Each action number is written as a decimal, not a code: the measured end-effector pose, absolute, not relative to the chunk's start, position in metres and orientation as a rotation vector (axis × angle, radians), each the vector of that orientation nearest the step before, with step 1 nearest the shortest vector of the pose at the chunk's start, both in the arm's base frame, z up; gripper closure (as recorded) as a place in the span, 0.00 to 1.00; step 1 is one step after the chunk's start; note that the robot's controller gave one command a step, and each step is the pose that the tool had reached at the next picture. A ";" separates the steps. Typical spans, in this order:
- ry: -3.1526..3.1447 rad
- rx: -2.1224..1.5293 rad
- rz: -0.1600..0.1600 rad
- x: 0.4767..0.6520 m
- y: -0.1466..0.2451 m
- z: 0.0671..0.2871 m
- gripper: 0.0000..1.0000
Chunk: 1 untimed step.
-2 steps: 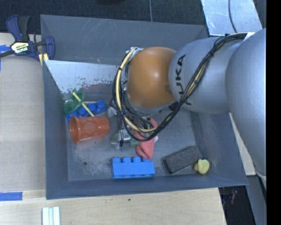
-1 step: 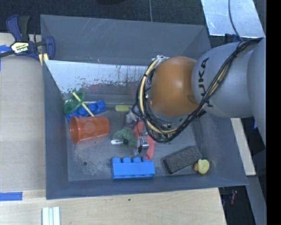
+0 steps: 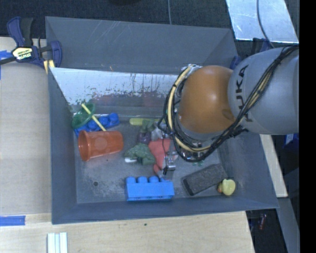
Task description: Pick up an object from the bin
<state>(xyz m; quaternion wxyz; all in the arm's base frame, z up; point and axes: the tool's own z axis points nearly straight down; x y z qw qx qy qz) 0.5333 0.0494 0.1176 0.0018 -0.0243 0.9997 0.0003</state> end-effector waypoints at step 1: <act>3.131 -0.101 0.003 0.544 0.020 0.154 0.00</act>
Offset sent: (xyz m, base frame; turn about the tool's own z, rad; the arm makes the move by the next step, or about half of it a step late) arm 0.0036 -0.0664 -0.0466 0.1367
